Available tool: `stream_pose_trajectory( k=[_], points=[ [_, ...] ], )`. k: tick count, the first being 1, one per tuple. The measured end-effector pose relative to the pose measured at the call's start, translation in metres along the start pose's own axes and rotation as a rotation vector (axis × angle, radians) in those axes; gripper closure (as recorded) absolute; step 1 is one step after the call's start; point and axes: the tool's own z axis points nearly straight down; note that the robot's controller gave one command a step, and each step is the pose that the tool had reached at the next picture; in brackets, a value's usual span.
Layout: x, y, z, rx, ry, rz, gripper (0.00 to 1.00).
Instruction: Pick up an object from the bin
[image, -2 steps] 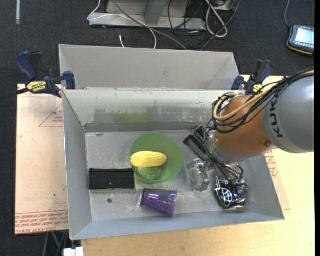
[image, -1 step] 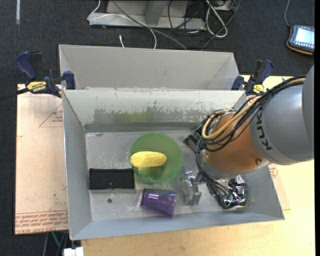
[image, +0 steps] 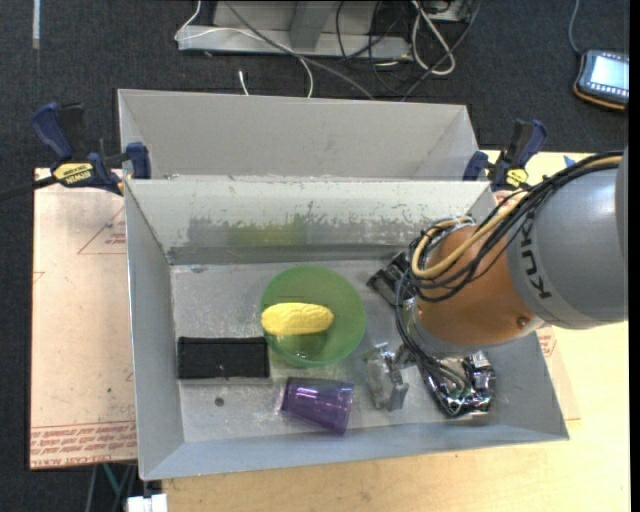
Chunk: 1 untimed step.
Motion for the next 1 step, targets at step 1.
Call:
stream_pose_trajectory(
  k=[1],
  points=[
    [-0.0086,0.0544,0.0,0.001,-0.001,-0.349,1.0]
  ],
)
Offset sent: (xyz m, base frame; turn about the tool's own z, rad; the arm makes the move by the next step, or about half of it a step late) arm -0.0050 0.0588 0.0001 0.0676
